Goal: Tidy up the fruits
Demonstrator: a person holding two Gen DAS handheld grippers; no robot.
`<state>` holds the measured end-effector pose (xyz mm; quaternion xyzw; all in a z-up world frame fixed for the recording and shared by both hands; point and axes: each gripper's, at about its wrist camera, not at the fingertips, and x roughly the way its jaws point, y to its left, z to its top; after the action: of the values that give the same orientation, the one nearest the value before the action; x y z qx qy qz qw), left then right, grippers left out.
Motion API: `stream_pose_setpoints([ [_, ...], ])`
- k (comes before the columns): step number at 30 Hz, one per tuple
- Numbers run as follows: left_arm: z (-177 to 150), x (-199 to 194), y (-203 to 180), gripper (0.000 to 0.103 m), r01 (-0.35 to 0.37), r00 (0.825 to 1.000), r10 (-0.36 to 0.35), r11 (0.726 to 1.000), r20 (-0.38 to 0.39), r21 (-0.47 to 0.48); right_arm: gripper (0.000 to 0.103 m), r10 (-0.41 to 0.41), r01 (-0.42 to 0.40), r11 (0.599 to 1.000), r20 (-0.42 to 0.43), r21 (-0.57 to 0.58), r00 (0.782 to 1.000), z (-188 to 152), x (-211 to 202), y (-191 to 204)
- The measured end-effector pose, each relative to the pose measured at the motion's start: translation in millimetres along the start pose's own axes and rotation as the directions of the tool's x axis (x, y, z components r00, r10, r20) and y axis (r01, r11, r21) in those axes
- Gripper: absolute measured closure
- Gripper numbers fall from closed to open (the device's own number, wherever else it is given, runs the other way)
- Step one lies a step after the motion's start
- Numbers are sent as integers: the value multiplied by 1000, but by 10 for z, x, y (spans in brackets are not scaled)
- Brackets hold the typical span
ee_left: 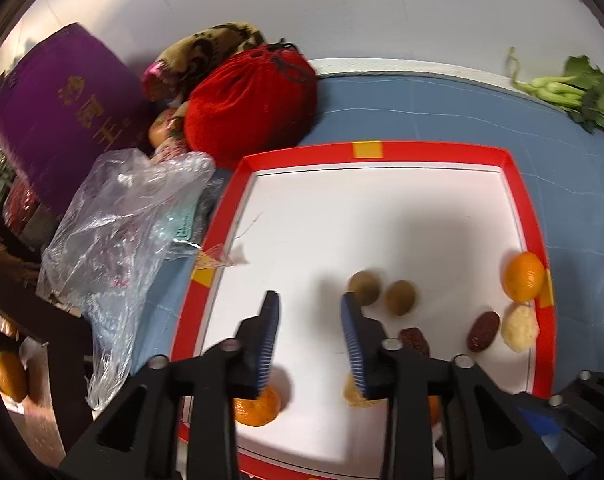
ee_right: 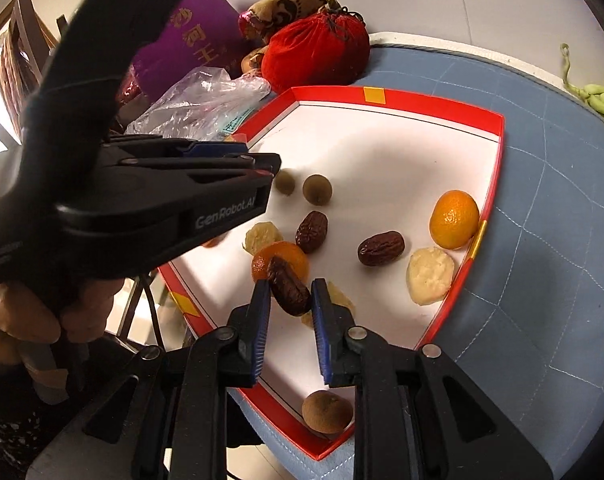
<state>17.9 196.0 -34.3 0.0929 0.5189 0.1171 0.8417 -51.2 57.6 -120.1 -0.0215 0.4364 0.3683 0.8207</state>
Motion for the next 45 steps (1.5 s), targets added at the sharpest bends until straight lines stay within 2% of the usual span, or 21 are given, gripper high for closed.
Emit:
stream_pose_setpoints([
  [1,14,-3,14,59,-2,1000,2,1000,3,-9,71,2,-2,1000,6,4,1000,13,-23,-16],
  [5,68,-74,60,42,6,999,-4,998,36,-65,69,5,-5,1000,62,8,998,58,-225,-28],
  [8,132,-164,64,37,58,996,-50,993,75,-107,68,-22,18,999,110,40,994,135,-438,-162],
  [12,211,-332,-56,33,124,983,-107,986,150,-112,68,-81,49,984,183,174,980,273,-912,-637],
  [14,251,-423,-152,31,157,973,-137,983,188,-97,64,-130,80,970,215,229,968,297,-1178,-891],
  [17,284,-547,-362,25,212,955,-189,974,228,-84,55,-297,201,920,265,335,918,222,-1663,-1257],
  [18,293,-581,-463,25,241,948,-220,968,228,-66,48,-369,263,894,261,362,892,157,-1790,-1360],
  [19,297,-611,-574,25,266,941,-247,962,229,-56,46,-426,320,868,239,380,872,77,-1874,-1452],
  [21,286,-661,-837,23,324,924,-309,945,224,-35,46,-477,369,834,198,410,856,-67,-1942,-1578],
  [23,277,-697,-1141,22,382,905,-379,924,192,22,46,-483,370,807,154,460,862,-225,-1956,-1722],
  [25,261,-746,-1413,22,399,895,-406,914,187,74,46,-476,360,794,133,490,869,-324,-1973,-1803],
  [28,231,-765,-1691,19,387,893,-399,917,207,97,46,-487,361,785,139,504,862,-353,-2013,-1844],
  [31,201,-703,-1931,19,397,893,-410,912,184,106,46,-479,345,795,167,499,862,-325,-2040,-1769],
  [34,170,-650,-2099,19,377,902,-393,919,179,115,46,-500,370,788,161,493,851,-312,-2002,-1786],
  [39,117,-636,-2100,17,353,910,-366,930,195,97,46,-529,411,780,147,472,836,-309,-1942,-1767],
  [42,99,-633,-2053,17,347,914,-357,934,195,86,46,-544,415,760,142,500,827,-334,-1938,-1819],
  [45,94,-660,-2002,17,327,921,-337,941,195,83,46,-536,407,770,151,492,831,-326,-1922,-1811],
])
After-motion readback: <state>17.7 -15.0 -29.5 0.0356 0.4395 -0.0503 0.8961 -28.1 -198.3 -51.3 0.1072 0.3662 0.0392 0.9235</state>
